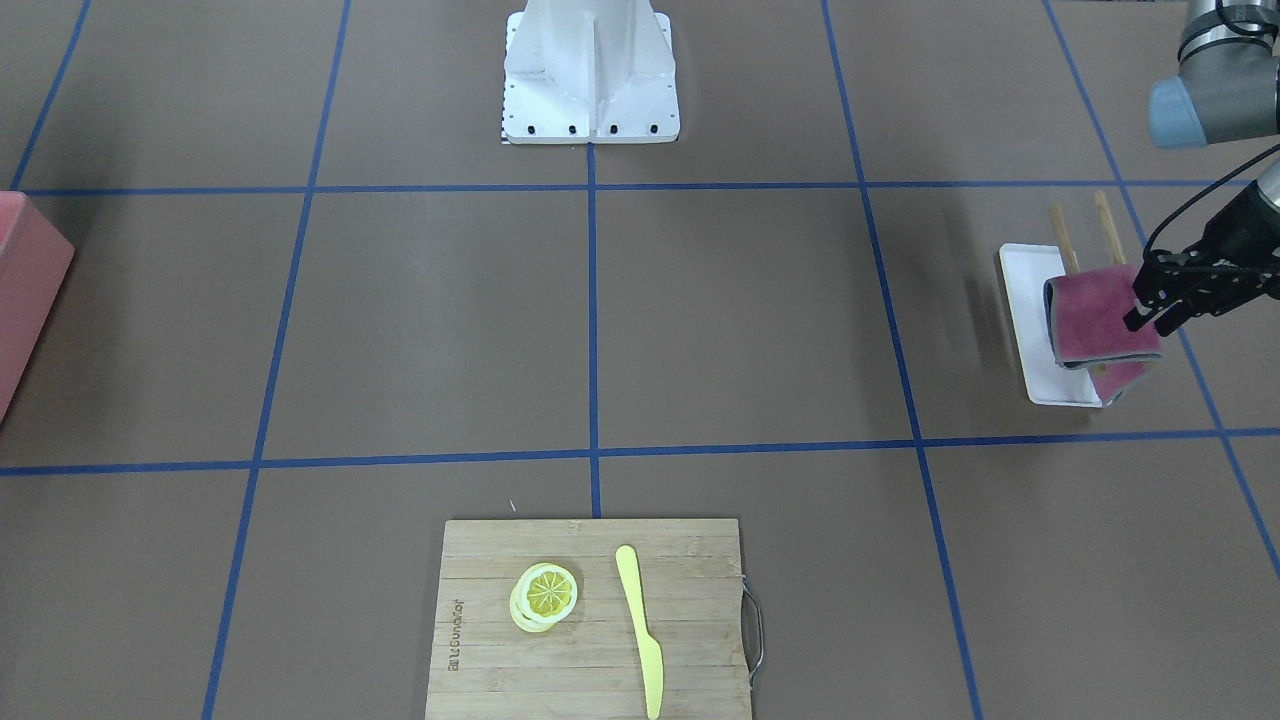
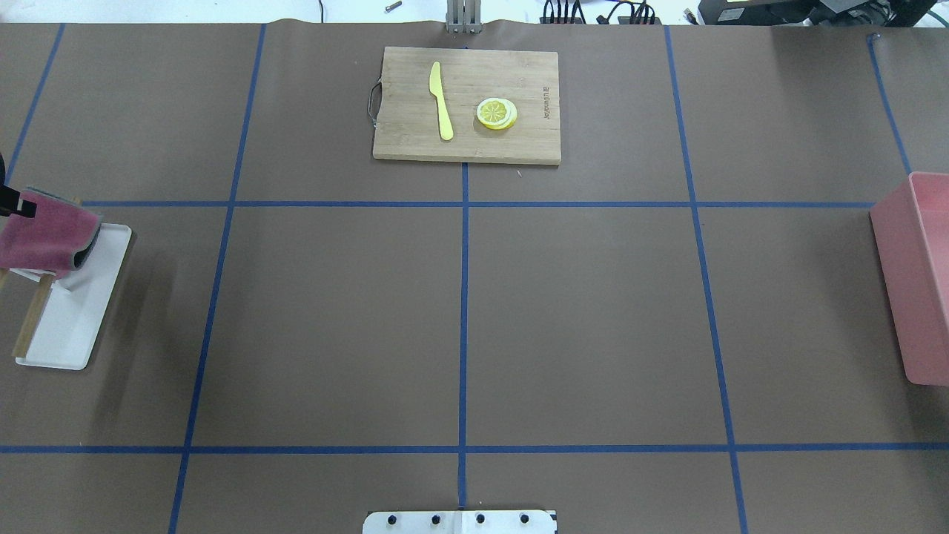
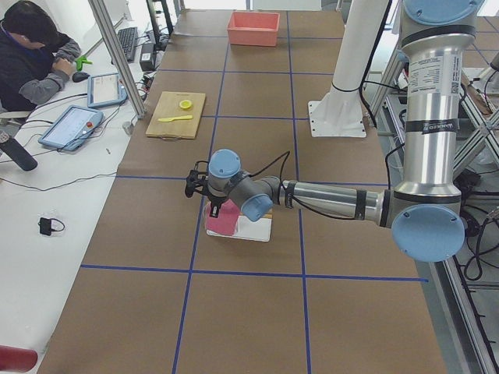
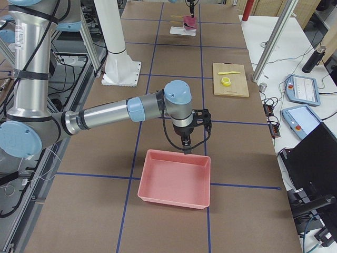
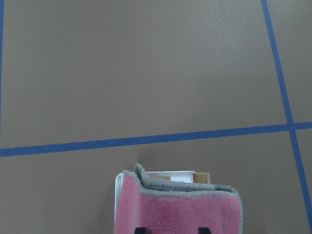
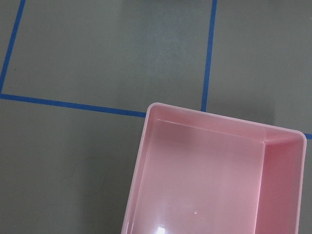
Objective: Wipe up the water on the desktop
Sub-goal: 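Close the left gripper on the pink cloth's edge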
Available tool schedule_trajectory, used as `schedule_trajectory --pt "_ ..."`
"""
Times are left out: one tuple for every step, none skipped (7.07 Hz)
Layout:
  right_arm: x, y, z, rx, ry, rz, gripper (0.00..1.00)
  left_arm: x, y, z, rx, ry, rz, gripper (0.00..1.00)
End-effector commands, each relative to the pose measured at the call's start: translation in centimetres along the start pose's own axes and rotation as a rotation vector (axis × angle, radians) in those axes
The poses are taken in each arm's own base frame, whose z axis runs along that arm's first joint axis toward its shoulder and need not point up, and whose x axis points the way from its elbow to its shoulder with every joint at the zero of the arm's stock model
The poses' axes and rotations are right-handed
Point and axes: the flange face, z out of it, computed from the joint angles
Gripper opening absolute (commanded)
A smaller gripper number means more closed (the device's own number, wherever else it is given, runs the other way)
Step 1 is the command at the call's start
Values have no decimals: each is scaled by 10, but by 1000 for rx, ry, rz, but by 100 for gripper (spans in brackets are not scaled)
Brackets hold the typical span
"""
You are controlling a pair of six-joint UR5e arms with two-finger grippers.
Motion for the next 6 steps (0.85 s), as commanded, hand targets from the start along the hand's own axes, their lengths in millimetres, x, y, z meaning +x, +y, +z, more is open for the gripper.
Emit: schedule_trajectory --pt "0 0 1 -2 0 2 100 -1 0 0 0 -1 0 46" --pt "1 0 1 -2 0 2 100 -1 0 0 -1 -1 1 46" --pt "1 0 1 -2 0 2 100 -1 0 0 -1 -1 1 38" --pt "0 0 0 -1 0 1 100 -3 1 0 -1 -4 -2 11" --pt "1 1 1 -3 0 4 100 -2 1 0 5 0 4 0" --pt "0 0 0 -1 -1 2 100 -1 2 -3 9 2 9 0"
